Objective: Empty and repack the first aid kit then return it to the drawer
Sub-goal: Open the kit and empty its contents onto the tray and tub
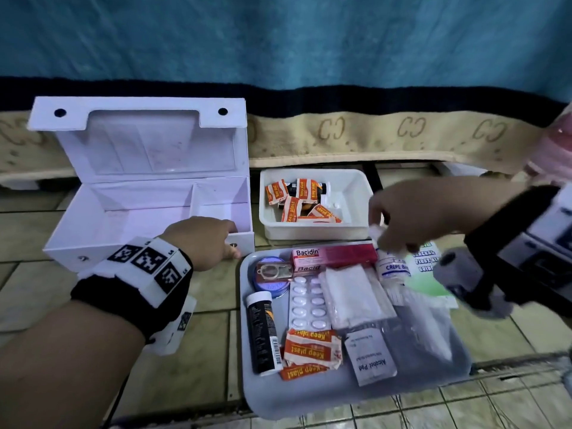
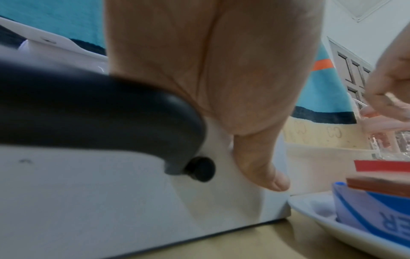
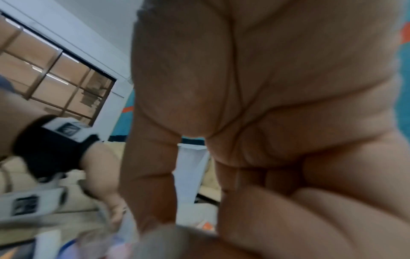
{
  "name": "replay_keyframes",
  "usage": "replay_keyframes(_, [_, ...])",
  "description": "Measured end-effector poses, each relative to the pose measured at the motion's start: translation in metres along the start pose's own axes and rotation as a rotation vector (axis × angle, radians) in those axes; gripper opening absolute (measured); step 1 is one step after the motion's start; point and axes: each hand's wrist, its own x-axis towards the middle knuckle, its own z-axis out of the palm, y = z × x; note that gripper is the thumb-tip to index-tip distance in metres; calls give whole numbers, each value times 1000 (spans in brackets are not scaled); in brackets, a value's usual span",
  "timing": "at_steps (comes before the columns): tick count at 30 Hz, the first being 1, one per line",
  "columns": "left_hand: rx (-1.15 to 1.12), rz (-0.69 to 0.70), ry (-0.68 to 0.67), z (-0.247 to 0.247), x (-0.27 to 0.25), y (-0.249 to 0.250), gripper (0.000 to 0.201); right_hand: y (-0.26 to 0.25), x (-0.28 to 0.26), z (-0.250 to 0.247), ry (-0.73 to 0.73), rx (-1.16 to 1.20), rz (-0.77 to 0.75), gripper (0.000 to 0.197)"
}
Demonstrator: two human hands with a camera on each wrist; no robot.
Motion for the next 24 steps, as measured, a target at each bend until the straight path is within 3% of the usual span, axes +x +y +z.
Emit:
replay_keyframes(3, [0,-6,4,0,1,0,47,-2,-4,32,-50,-62,-3,16])
replay_keyframes(10, [-6,-15,6,-1,0,1,48,-3,11,84,215,-114,-19,20])
replay_keyframes(13, [-6,-19,13,-1,0,1,48,-5,14,91,252,-200,-53,19])
replay_keyframes(16, [1,-20,12,0,0,1,49,-6,13,80,222,-187,-45,10])
replay_keyframes(24, [-7,-11,14,0,-1,1,48,-10,25,7,309,-213,14,18])
